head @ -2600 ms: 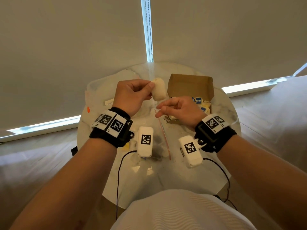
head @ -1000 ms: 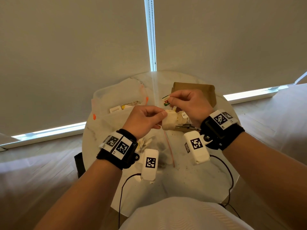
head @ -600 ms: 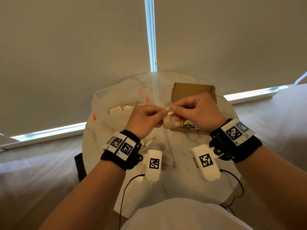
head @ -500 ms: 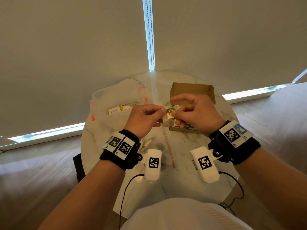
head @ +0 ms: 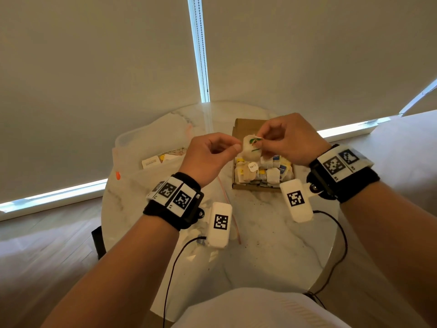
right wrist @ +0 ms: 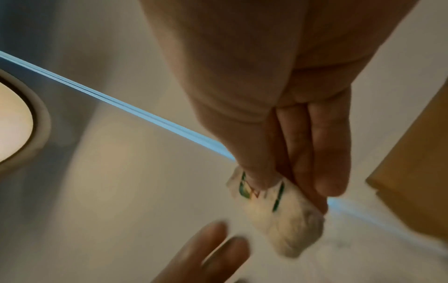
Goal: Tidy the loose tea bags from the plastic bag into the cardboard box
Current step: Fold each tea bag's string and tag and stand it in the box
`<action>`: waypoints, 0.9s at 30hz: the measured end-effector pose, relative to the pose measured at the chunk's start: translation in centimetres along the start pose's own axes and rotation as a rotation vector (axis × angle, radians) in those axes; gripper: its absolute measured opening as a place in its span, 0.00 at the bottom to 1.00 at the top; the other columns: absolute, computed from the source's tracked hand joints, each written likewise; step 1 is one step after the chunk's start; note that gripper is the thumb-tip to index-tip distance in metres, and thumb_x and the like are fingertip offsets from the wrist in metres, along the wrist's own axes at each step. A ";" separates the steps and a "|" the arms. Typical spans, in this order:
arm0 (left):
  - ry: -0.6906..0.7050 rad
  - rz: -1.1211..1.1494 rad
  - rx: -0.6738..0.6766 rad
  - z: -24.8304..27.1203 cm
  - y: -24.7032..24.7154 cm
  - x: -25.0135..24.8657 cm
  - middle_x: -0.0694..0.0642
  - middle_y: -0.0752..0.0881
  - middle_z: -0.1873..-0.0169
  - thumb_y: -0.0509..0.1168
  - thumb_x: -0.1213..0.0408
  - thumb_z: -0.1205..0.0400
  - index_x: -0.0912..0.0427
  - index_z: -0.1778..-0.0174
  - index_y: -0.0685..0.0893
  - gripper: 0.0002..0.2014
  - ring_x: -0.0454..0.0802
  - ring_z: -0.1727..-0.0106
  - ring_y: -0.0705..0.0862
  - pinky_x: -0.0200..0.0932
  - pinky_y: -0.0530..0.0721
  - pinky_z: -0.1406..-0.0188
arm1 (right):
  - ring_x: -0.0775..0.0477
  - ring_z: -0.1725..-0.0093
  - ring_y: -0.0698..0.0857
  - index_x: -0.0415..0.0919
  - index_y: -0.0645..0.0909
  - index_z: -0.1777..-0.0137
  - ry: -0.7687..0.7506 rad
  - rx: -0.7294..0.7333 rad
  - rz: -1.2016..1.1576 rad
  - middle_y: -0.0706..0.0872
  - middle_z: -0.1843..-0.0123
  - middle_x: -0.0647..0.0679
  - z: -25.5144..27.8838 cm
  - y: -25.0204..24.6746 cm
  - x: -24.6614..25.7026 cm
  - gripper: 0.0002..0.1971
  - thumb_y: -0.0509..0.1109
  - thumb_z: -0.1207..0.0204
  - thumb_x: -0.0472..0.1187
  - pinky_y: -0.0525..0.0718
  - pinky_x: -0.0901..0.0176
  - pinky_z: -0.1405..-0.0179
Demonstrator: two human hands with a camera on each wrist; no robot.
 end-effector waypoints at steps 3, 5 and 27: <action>-0.066 0.000 -0.033 -0.3 -1.0 1.7 0.56 0.93 0.55 0.71 0.66 0.18 0.51 0.53 0.90 0.05 0.45 0.59 0.87 0.37 0.84 0.61 | 0.44 0.63 0.92 0.40 0.85 0.54 0.131 -0.164 -0.020 0.92 0.58 0.43 -1.5 -3.8 -5.3 0.04 0.77 0.26 0.33 0.92 0.50 0.60; -0.107 -0.005 -0.041 -0.1 -1.6 3.0 0.52 0.93 0.56 0.71 0.66 0.18 0.49 0.54 0.90 0.06 0.45 0.60 0.87 0.40 0.84 0.60 | 0.42 0.64 0.92 0.38 0.85 0.53 0.235 -0.233 -0.015 0.91 0.57 0.41 -1.8 -5.5 -9.8 0.04 0.77 0.26 0.33 0.92 0.43 0.58; -0.382 -0.049 -0.125 1.1 -4.2 11.3 0.56 0.93 0.59 0.76 0.64 0.22 0.54 0.55 0.92 0.03 0.48 0.64 0.87 0.44 0.85 0.63 | 0.49 0.54 0.83 0.44 0.86 0.49 0.555 -0.177 0.594 0.88 0.49 0.48 -4.2 -2.9 -26.1 0.14 0.82 0.31 0.48 0.79 0.58 0.55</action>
Point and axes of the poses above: each hand's wrist, its own z-axis away from the middle knuckle, its own y-axis out of the palm, x = y × z, the point moved 10 cm from there along -z, towards the middle knuckle
